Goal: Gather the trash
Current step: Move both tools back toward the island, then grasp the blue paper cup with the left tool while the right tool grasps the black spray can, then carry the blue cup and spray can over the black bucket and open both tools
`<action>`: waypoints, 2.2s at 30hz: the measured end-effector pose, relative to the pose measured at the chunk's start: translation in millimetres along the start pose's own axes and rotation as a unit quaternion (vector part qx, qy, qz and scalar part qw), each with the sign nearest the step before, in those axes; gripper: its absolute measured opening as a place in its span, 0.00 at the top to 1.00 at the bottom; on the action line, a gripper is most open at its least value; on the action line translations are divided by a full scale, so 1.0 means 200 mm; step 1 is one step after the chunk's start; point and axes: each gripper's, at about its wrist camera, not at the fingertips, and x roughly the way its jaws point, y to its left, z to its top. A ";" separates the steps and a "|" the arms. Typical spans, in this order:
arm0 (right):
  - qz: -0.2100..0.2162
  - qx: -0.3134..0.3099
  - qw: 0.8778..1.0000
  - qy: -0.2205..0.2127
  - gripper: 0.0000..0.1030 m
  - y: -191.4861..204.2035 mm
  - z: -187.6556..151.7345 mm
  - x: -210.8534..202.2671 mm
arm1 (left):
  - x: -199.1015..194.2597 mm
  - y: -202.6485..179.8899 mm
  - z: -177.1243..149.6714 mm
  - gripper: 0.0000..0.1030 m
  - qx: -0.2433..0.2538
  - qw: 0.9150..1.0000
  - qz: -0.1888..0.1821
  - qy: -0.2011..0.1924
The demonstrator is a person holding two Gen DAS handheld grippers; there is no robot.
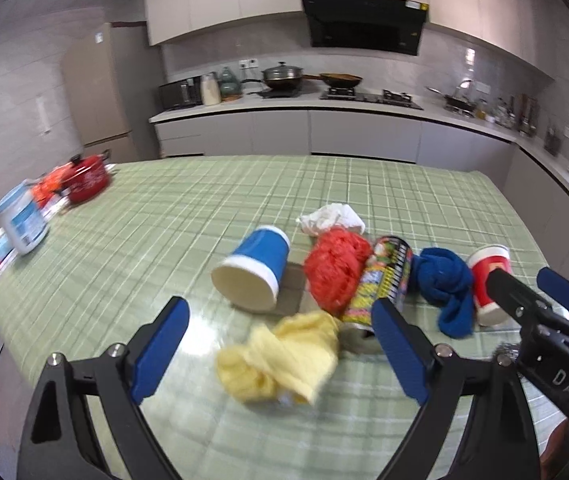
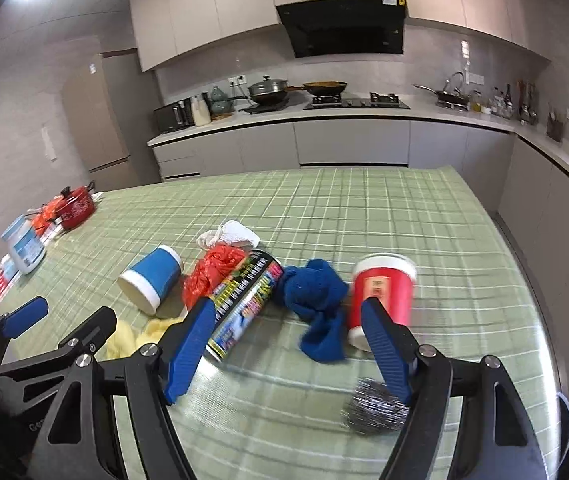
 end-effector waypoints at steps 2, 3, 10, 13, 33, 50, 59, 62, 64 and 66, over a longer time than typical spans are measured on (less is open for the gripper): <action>-0.021 0.013 1.000 0.000 0.25 0.09 0.01 0.08 | 0.09 0.07 0.04 0.10 0.016 1.000 -0.016 0.006; -0.032 0.021 0.999 0.003 0.25 0.15 0.02 0.12 | 0.15 0.12 0.07 0.10 0.022 0.999 -0.031 0.013; -0.088 0.069 0.993 0.024 0.25 0.35 0.03 0.32 | 0.41 0.24 0.16 0.10 0.065 0.993 -0.083 0.044; -0.107 0.082 0.990 0.035 0.25 0.36 0.03 0.37 | 0.49 0.24 0.17 0.10 0.075 0.990 -0.101 0.057; -0.134 0.128 0.978 0.097 0.32 0.33 -0.04 0.70 | 0.76 0.26 0.17 0.16 0.090 0.977 -0.158 0.113; -0.108 0.114 0.984 0.087 0.46 0.35 -0.04 0.68 | 0.75 0.29 0.15 0.37 0.075 0.972 -0.184 0.121; -0.099 0.134 0.981 0.102 0.46 0.29 -0.08 0.65 | 0.74 0.29 0.13 0.37 0.081 0.972 -0.182 0.125; -0.097 0.139 0.980 0.108 0.46 0.28 -0.09 0.67 | 0.76 0.27 0.12 0.37 0.083 0.972 -0.178 0.130; -0.098 0.133 0.980 0.110 0.46 0.29 -0.09 0.68 | 0.76 0.26 0.12 0.36 0.087 0.972 -0.176 0.128; -0.101 0.126 0.980 0.113 0.46 0.30 -0.08 0.69 | 0.76 0.25 0.12 0.36 0.091 0.972 -0.175 0.126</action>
